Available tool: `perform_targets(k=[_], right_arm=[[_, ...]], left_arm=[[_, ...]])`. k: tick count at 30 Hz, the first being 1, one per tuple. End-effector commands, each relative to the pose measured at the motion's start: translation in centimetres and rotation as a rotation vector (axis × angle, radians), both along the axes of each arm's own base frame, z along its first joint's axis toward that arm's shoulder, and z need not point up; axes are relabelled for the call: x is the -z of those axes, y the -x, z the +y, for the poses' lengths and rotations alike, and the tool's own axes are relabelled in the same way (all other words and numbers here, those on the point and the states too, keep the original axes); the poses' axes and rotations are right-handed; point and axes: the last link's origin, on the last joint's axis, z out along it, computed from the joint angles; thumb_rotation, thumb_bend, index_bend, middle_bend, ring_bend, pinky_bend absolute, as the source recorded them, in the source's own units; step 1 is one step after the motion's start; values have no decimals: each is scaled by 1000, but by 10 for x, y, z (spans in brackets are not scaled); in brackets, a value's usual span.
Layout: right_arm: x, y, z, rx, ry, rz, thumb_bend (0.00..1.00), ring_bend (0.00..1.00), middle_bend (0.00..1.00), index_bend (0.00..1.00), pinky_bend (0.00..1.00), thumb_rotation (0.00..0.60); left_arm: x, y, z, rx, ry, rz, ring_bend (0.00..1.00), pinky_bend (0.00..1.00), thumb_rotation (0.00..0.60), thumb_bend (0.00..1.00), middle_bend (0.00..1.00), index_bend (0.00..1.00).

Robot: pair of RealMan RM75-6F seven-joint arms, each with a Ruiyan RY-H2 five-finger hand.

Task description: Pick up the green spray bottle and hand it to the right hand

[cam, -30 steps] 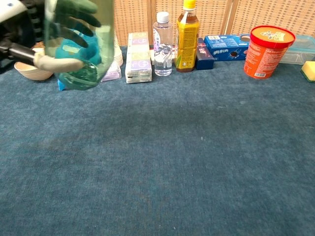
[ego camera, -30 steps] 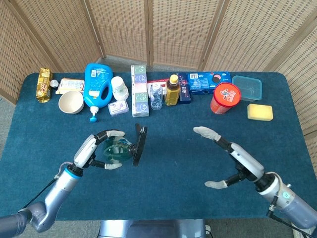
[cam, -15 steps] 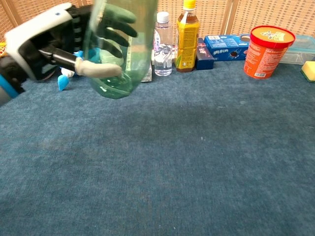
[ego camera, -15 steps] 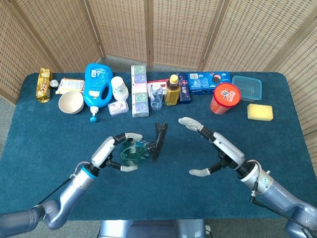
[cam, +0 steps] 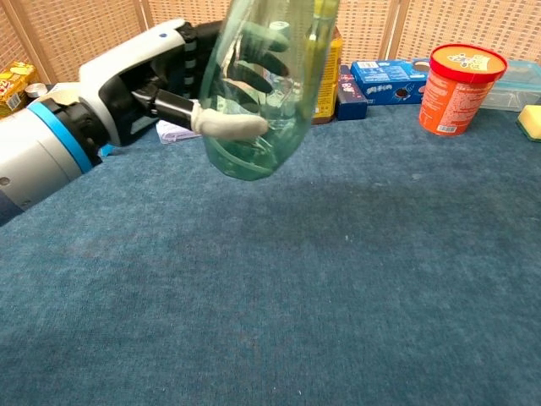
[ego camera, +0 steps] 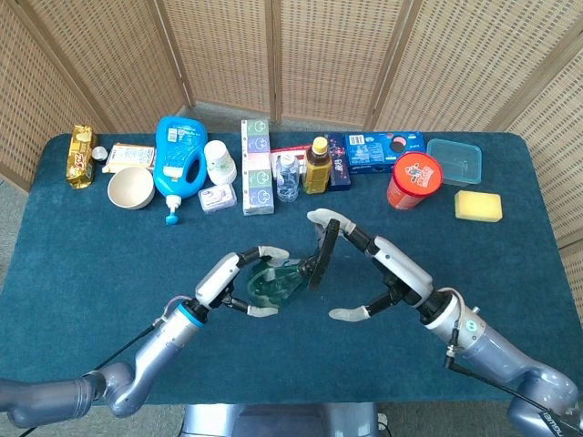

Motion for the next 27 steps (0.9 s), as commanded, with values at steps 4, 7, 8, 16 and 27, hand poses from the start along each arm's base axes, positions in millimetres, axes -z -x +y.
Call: perform_targets(k=[4, 7, 8, 16, 27], right_arm=[[5, -8, 0, -4, -9, -2, 0, 0, 31, 0, 53, 600], [8, -11, -1, -5, -19, 2, 0, 0, 33, 0, 53, 600], [9, -12, -1, -5, -22, -1, 0, 0, 36, 0, 53, 600], [14, -19, -3, 8, -30, -13, 0, 52, 167, 25, 53, 600], [16, -22, -3, 84, 28, -42, 136, 243, 541, 465, 130, 600]], left_arm=[[8, -1, 0, -11, 33, 4, 358, 640, 600, 15, 347, 342], [11, -3, 1, -14, 40, 2, 357, 640, 600, 15, 347, 342], [11, -4, 1, -12, 43, 0, 357, 640, 600, 15, 347, 342], [15, -6, -1, -9, 56, -1, 356, 640, 600, 15, 346, 342], [17, -9, -2, -5, 60, -5, 356, 640, 600, 14, 345, 341]])
